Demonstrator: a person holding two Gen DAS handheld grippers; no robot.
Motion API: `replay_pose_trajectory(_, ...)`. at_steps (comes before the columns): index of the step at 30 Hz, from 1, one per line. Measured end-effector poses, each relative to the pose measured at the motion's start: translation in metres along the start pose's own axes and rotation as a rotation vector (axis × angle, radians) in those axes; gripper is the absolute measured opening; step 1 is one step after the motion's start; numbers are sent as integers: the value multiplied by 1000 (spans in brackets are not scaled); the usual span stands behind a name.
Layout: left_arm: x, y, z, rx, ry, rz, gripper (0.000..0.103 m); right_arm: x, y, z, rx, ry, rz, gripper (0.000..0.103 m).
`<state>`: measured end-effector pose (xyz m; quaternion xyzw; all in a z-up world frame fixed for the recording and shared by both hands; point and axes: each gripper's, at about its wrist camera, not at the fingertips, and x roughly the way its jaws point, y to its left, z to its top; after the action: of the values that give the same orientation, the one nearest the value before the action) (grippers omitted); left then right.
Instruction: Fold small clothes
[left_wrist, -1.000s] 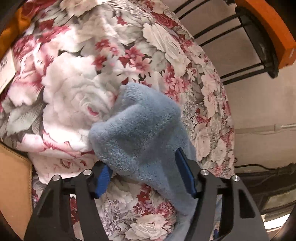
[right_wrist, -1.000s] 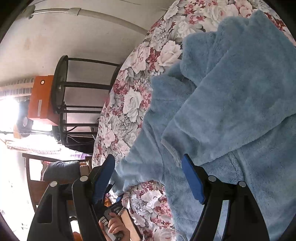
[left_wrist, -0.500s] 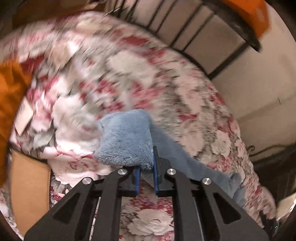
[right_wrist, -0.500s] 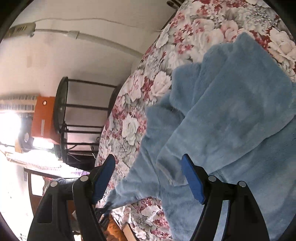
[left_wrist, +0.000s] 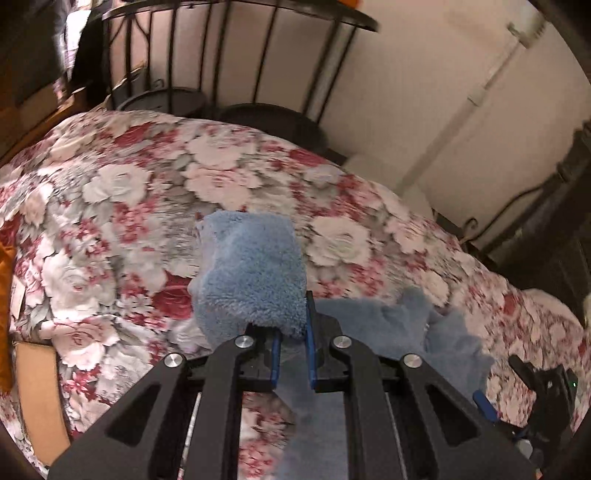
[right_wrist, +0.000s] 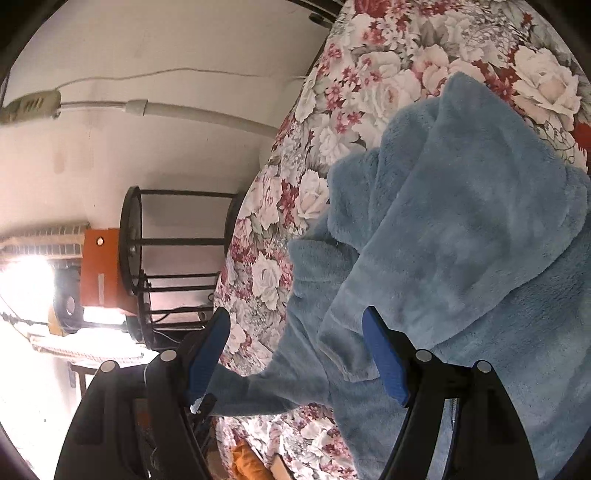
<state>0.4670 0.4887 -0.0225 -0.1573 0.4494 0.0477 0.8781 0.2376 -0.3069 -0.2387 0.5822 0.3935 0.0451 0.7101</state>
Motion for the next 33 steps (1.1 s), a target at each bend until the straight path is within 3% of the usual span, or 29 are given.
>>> replay_pose_trajectory(15,2,-128,-47,197,50,-122,10,-21,-12,16,90,-46,61,75)
replay_pose_trajectory(23,27,-185,-76,194,118,-230,10,-51,-23,31,134,-170,64,75)
replay_pose_trajectory(27,46,-213,-100,254,158,-252,10,-59,-29,35,156,-203,63,75)
replay_pose_trajectory(28,57,-220,-111,281,208,-250,14,-60,-30,36,161,-208,60,75)
replay_pose_trajectory(30,72,-224,-126,310,274,-235,37,-59,-32,38,165,-210,53,75)
replay_pose_trajectory(32,75,-214,-134,297,286,-218,62,-59,-34,38,166,-210,45,75)
replay_pose_trajectory(33,73,-209,-133,284,285,-225,67,-58,-34,38,163,-209,40,75)
